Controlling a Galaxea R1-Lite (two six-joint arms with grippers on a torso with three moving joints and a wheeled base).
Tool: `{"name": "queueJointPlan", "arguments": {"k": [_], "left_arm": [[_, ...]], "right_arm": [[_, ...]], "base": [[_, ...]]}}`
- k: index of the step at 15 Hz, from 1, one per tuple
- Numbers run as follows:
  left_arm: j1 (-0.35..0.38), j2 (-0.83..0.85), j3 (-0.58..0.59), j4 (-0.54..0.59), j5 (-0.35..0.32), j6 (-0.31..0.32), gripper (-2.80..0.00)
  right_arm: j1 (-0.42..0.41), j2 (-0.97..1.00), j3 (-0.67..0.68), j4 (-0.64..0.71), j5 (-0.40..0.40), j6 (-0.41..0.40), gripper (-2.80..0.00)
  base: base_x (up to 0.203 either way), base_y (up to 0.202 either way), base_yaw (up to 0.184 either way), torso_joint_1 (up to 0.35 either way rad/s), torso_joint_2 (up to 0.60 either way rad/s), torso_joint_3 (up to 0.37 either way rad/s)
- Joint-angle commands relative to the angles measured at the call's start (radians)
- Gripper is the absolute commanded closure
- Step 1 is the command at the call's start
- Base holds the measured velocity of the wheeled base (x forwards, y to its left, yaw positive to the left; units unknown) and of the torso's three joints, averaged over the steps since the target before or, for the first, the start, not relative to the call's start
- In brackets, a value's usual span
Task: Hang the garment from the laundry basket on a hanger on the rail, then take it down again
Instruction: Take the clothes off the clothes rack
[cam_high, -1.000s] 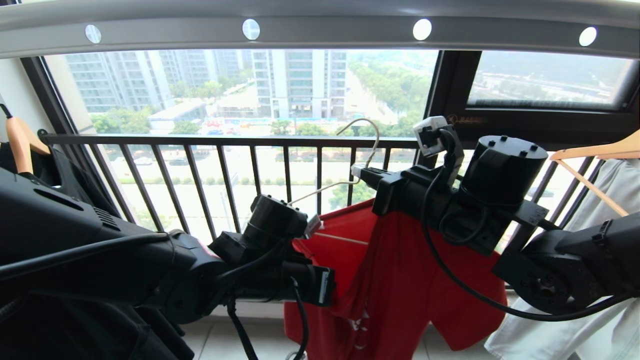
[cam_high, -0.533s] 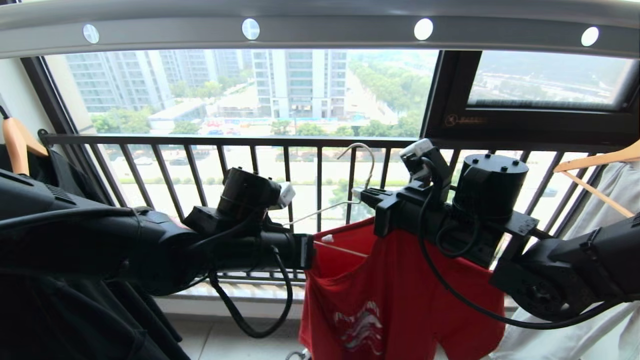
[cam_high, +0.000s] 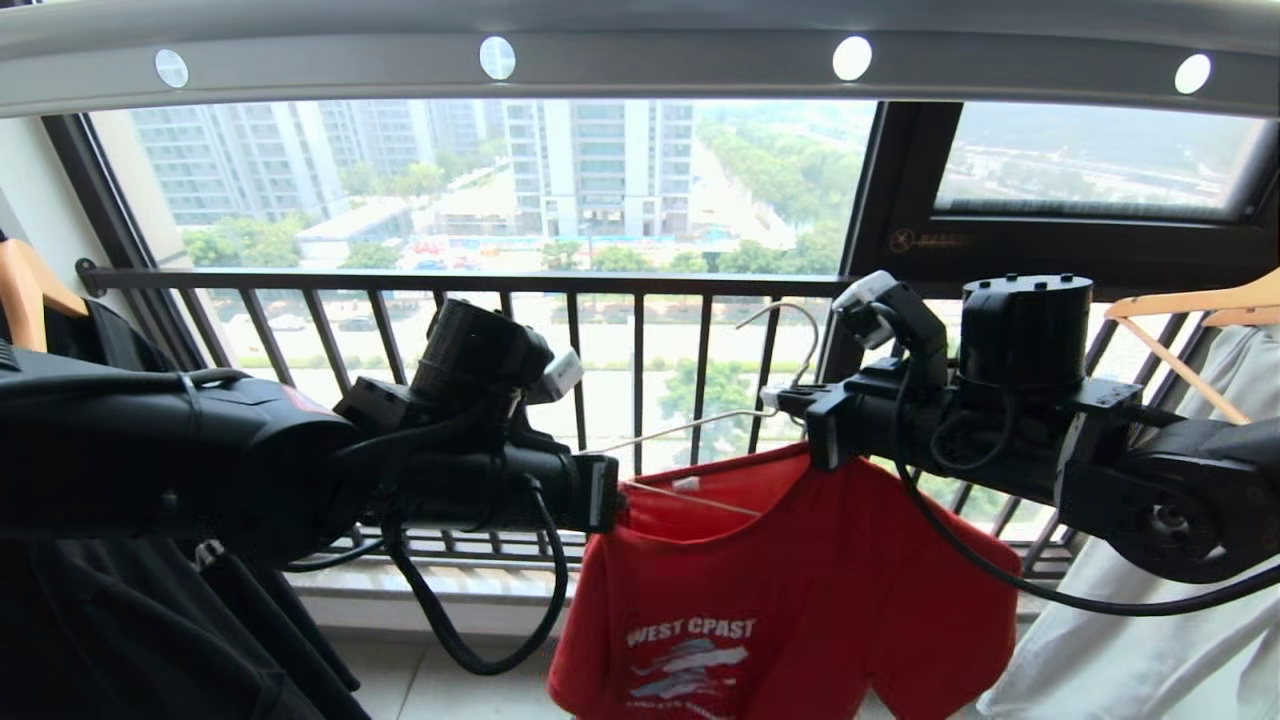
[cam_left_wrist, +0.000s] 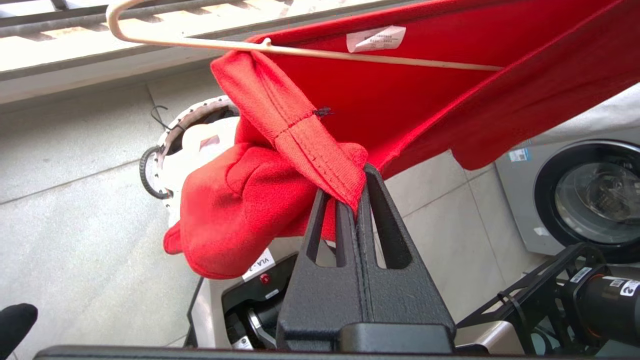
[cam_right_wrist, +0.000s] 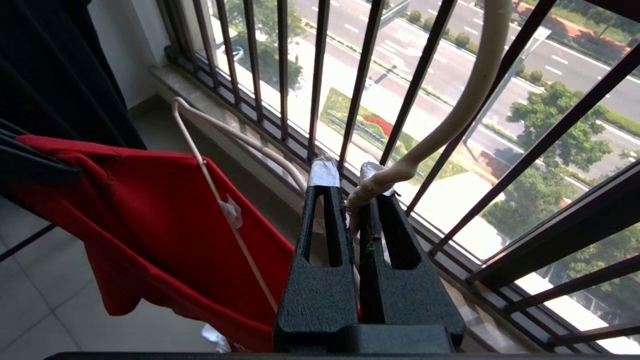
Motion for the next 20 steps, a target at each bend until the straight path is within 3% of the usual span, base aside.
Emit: {"name": "queueJointPlan", "arguments": {"k": [1,4,8,10,13,16,18,20], "left_arm": [[0.000,-0.004,-0.010,0.001,-0.001,-0.002,0.00],[-0.015,-0.004,-0.010,0.007,-0.005,-0.003,0.00],[-0.066,-0.006,0.005,0.010,-0.005,-0.009,0.00],[-0.085,0.018,0.010,0.008,0.003,-0.009,0.00],[-0.093,0.034,0.006,0.005,0.020,-0.015,0.00],[-0.148,0.038,0.017,-0.064,0.031,-0.131,0.00],[-0.166,0.055,0.047,-0.123,0.035,-0.133,0.00],[-0.198,0.077,0.047,-0.127,0.105,-0.131,0.00]], "right_arm": [[-0.019,-0.017,-0.005,0.050,0.000,-0.050,0.00],[-0.022,-0.016,-0.003,0.090,0.000,-0.087,0.00],[-0.017,-0.012,-0.008,0.082,0.007,-0.078,0.00],[-0.003,-0.008,-0.031,0.081,0.007,-0.004,0.00],[0.008,-0.007,-0.038,0.081,0.007,0.016,0.00],[0.054,-0.005,-0.044,0.065,0.006,0.078,0.00],[0.080,0.009,-0.046,0.042,-0.003,0.104,0.00],[0.095,0.019,-0.051,0.015,-0.019,0.142,0.00]], "base": [[0.000,0.000,0.000,0.000,0.00,0.000],[0.000,0.000,0.000,0.000,0.00,0.000],[0.000,0.000,0.000,0.000,0.00,0.000],[0.000,0.000,0.000,0.000,0.00,0.000],[0.000,0.000,0.000,0.000,0.00,0.000],[0.000,0.000,0.000,0.000,0.00,0.000],[0.000,0.000,0.000,0.000,0.00,0.000],[0.000,0.000,0.000,0.000,0.00,0.000]]}}
